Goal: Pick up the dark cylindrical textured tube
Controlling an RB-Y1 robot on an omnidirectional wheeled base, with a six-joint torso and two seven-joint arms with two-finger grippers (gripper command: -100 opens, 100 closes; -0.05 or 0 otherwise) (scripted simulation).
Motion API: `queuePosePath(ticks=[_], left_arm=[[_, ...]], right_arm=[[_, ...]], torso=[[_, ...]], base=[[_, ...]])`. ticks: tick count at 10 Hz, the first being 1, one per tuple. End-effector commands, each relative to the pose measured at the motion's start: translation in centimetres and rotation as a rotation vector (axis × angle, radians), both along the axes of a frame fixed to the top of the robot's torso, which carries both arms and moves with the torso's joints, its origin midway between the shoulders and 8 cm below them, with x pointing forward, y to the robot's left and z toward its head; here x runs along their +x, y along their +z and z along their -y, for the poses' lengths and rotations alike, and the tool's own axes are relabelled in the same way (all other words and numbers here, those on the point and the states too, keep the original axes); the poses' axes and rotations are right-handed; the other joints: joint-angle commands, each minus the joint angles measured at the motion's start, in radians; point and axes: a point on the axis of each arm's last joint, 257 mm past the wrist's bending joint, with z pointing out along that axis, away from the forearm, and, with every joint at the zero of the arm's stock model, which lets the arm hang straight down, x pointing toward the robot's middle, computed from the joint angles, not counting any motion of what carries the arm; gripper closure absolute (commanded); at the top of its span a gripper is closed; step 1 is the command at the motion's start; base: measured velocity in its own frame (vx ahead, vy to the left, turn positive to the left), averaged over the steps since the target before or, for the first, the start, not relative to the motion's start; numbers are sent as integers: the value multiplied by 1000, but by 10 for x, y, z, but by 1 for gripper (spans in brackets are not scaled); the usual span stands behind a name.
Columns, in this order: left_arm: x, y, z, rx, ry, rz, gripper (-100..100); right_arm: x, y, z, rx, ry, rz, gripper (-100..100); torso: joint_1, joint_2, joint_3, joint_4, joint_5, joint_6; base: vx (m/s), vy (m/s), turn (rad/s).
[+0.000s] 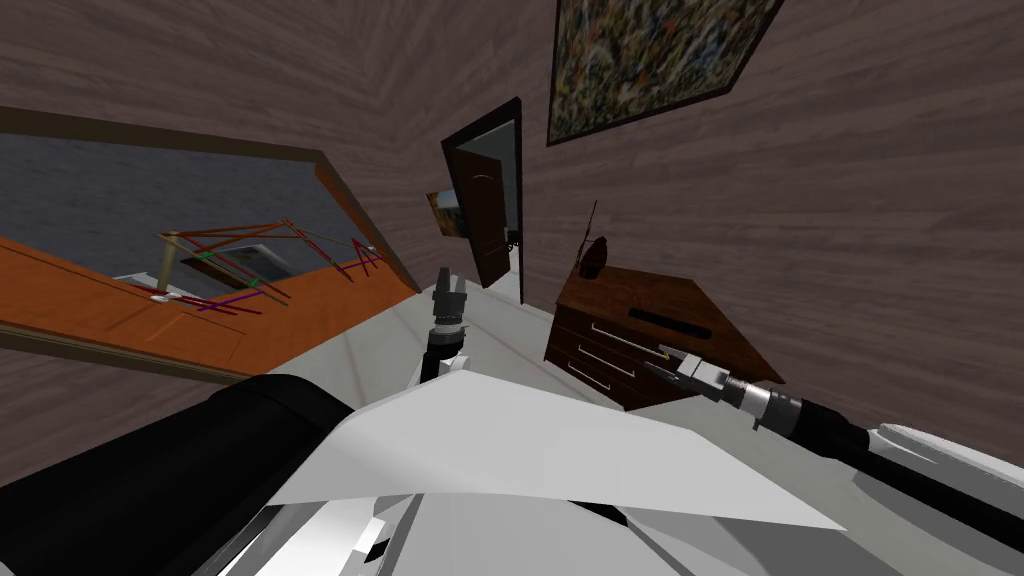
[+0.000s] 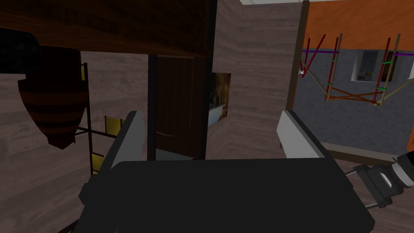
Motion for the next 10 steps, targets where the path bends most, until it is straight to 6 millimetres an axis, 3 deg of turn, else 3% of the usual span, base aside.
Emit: queuePosePath(ticks=[1,2,3,4,5,6,7,9,10], left_arm=[[0,0,0,0,0,0,0],[0,0,0,0,0,0,0],[0,0,0,0,0,0,0],[0,0,0,0,0,0,0],[0,0,0,0,0,0,0],[0,0,0,0,0,0,0],[0,0,0,0,0,0,0],[0,0,0,0,0,0,0],[0,0,0,0,0,0,0]], right_arm=[[-6,-5,16,-62,7,-18,-100],[-15,-15,40,-149,16,-49,-100],[-15,-13,44,-163,17,-51,-100],[-25,-20,71,-251,25,-85,-100],[-25,-18,74,-261,26,-86,-100],[-36,-24,101,-346,32,-122,-100],[-35,-22,103,-355,34,-122,-100],[-59,-25,158,-518,45,-195,-100],[-58,-21,161,-531,48,-196,-100]], torso=[[0,0,0,0,0,0],[-1,1,0,0,0,1],[0,-1,0,0,0,0],[0,0,0,0,0,1],[0,-1,-1,0,0,0],[-1,0,0,0,0,1],[-1,-1,-1,0,0,0],[0,-1,0,0,0,0],[1,-3,-2,-1,0,0]], base=[[70,68,69],[93,85,104],[78,73,63],[102,77,118],[86,58,77],[95,64,158],[85,46,58],[117,77,141],[131,50,71]])
